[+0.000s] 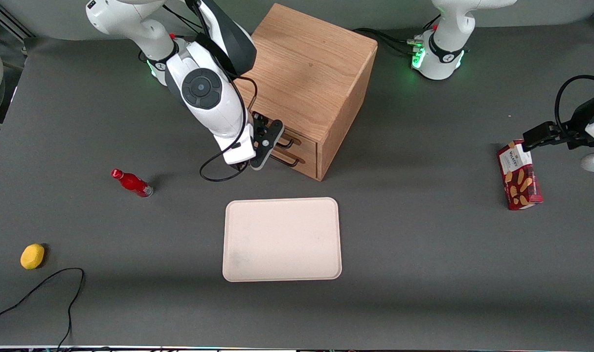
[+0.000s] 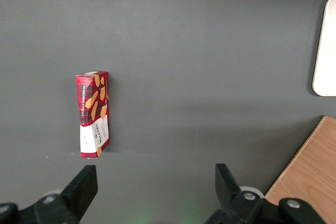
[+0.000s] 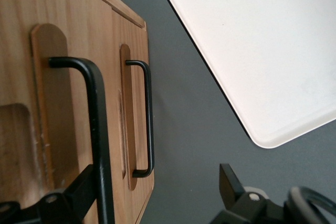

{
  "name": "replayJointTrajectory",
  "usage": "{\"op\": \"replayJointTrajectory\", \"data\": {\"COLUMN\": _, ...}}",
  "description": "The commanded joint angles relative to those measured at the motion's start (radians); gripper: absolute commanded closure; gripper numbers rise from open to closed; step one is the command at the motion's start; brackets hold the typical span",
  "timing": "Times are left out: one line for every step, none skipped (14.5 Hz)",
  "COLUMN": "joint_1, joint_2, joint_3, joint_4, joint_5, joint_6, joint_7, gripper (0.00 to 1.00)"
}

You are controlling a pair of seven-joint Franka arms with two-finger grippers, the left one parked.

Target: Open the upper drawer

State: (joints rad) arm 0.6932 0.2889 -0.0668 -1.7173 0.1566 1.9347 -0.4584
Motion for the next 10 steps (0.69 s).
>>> {"op": "replayJointTrajectory", "data": {"joint_1": 0.006, "joint_2": -0.016, "joint_3": -0.008, "joint_4": -0.050, "joint_5": 0.021, "joint_6": 0.053, "joint_7": -0.029, "gripper": 0.00}}
{"op": "replayJointTrajectory", "data": {"joint_1": 0.006, "joint_2": -0.014, "joint_3": -0.008, "joint_4": -0.051, "joint_5": 0.021, "joint_6": 0.053, "joint_7": -0.029, "gripper": 0.00}}
{"op": "replayJointTrajectory", "data": {"joint_1": 0.006, "joint_2": -0.014, "joint_3": -0.008, "joint_4": -0.051, "joint_5": 0.021, "joint_6": 0.053, "joint_7": -0.031, "gripper": 0.00}}
{"op": "replayJointTrajectory", "data": {"joint_1": 0.006, "joint_2": -0.013, "joint_3": -0.008, "joint_4": -0.051, "joint_5": 0.021, "joint_6": 0.055, "joint_7": -0.031, "gripper": 0.00}}
{"op": "replayJointTrajectory", "data": {"joint_1": 0.006, "joint_2": -0.008, "joint_3": -0.008, "joint_4": -0.051, "joint_5": 0.021, "joint_6": 0.058, "joint_7": -0.031, "gripper": 0.00}}
{"op": "replayJointTrajectory", "data": {"joint_1": 0.006, "joint_2": -0.008, "joint_3": -0.008, "joint_4": -0.053, "joint_5": 0.021, "joint_6": 0.064, "joint_7": -0.031, "gripper": 0.00}}
{"op": "replayJointTrajectory", "data": {"joint_1": 0.006, "joint_2": -0.007, "joint_3": -0.008, "joint_4": -0.053, "joint_5": 0.021, "joint_6": 0.070, "joint_7": -0.031, "gripper": 0.00}}
{"op": "replayJointTrajectory", "data": {"joint_1": 0.006, "joint_2": -0.004, "joint_3": -0.008, "joint_4": -0.053, "joint_5": 0.020, "joint_6": 0.073, "joint_7": -0.031, "gripper": 0.00}}
{"op": "replayJointTrajectory", "data": {"joint_1": 0.006, "joint_2": -0.001, "joint_3": -0.008, "joint_4": -0.053, "joint_5": 0.020, "joint_6": 0.073, "joint_7": -0.031, "gripper": 0.00}}
{"op": "replayJointTrajectory", "data": {"joint_1": 0.006, "joint_2": -0.001, "joint_3": -0.008, "joint_4": -0.053, "joint_5": 0.020, "joint_6": 0.075, "joint_7": -0.031, "gripper": 0.00}}
